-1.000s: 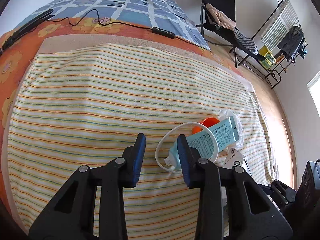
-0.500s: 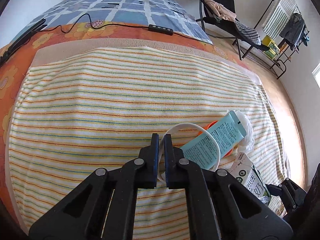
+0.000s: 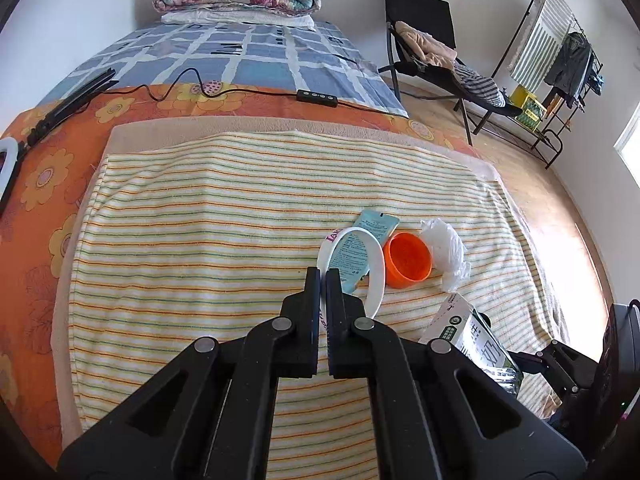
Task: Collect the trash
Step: 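Carry the milk carton and white band to the blue basket and release both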
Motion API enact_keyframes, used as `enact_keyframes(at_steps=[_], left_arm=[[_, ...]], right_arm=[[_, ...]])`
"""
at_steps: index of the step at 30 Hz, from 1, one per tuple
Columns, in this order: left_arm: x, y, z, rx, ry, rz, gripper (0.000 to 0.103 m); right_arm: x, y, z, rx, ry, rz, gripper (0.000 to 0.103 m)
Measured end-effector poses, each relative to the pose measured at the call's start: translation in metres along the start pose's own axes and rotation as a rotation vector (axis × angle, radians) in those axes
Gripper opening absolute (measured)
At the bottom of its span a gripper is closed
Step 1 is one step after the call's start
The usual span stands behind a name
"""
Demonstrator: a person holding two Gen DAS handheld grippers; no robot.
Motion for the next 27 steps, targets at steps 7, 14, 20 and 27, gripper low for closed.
enact_keyframes(at_steps=[7,14,20,27], left_arm=[[-0.019,-0.029,-0.005,0.004,0.001,-0.035,0.0],[-0.052,-0.05,0.002,0.056,0.013,-0.031,0.0],[-0.092,-0.068,0.011,0.082,0.008,-0.013,0.0],[-0.141,-0.102,0.033,0.128,-0.006,0.005,0.0]], right_arm=[[-0.016,0.001,-0.005,0.005,-0.014,0.033,0.085],[-0.034,-0.007,0.001,0.045,-0.029,0.051,0.085],[-0.059,-0.023,-0.006,0.048,-0.04,0.072,0.085],[-0.097,-0.051,-0.023,0.03,-0.051,0.106,0.085]])
Point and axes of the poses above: each gripper's, at about its wrist camera, not at the fingertips, and x roughly the way its jaws point, z to its right, y to its top, the point moved 8 cm from there along x, roughly the way its jaws point, and after that the axes turned 4 degrees about z, right-handed, at the moved point
